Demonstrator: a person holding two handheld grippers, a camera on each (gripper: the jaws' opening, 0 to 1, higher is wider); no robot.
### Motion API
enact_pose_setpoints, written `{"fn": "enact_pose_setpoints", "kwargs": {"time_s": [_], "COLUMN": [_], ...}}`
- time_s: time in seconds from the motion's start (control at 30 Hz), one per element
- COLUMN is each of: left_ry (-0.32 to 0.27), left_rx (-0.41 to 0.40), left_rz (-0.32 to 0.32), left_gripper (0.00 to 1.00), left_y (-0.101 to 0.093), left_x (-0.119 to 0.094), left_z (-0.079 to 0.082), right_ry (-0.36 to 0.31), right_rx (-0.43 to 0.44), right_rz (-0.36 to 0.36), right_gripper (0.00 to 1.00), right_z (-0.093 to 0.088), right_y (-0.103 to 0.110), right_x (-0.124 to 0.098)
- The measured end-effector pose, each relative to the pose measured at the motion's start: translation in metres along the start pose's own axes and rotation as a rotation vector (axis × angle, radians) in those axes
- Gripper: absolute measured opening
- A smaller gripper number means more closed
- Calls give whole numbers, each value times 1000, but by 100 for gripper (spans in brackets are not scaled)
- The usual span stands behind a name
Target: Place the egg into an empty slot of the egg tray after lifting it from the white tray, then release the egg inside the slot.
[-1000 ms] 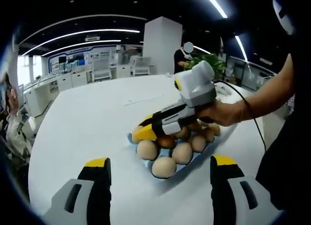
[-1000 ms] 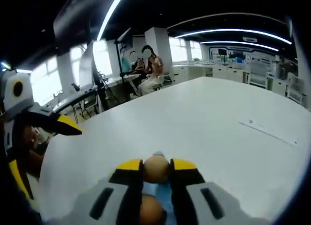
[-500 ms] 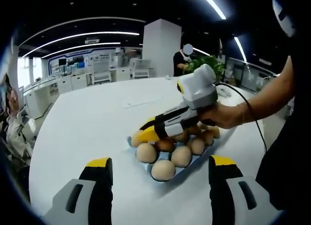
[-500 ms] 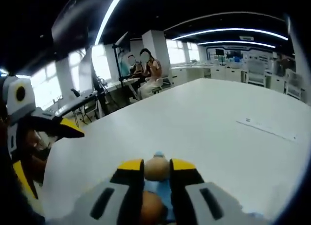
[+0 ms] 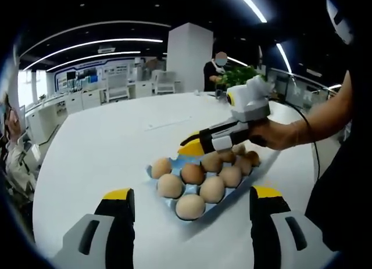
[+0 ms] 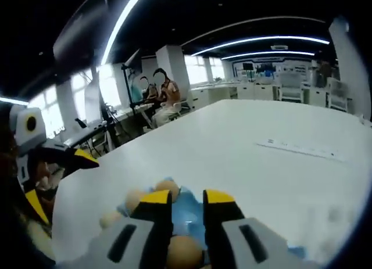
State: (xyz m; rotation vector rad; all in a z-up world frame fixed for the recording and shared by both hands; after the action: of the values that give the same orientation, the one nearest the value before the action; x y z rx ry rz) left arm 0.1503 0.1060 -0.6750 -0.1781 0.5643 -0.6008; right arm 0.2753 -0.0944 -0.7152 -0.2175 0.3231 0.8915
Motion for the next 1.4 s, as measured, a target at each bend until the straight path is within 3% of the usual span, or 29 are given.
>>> {"fn": "enact_pose_setpoints", "kwargs": {"time_s": [0.43,0.8,0.93,1.13,1.4], "left_ry": [3,4,-2,1,-3], "left_rx": [9,14,13,17,15], "left_rz": [-6,-16,-15,-19,-14], "left_gripper": [81,81,81,81,81], "left_y": [-1,-3,-3,-4,-3], "left_x": [1,3,4,4,3], "left_z": [1,1,2,2,2], "right_ry": [-3,19,29,79,117], "right_rx": [10,45,52,56,77], "right_rz": [-132,-412,-480,-531,-539], "right_gripper": [21,21,21,21,23], "right_z": [-17,-41,-49,-65,-77], "right_y": [-32,-87,-101,-109,-111], "right_x": [-47,-115,-132,-146,-146]}}
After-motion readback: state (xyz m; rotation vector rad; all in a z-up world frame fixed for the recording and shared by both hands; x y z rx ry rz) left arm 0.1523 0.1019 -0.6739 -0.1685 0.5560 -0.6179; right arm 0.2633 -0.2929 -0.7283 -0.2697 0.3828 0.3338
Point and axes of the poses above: the point that each gripper's makers call its tool centre point, and the gripper's own axes: x roughly forward along the fingers, y roughly to its left, z roughly out of its top, the point moved 10 cm from there along -x, roughly backward along the fingers, and after that the axes turned 15 degrees about -x, right-handed, at the moved point
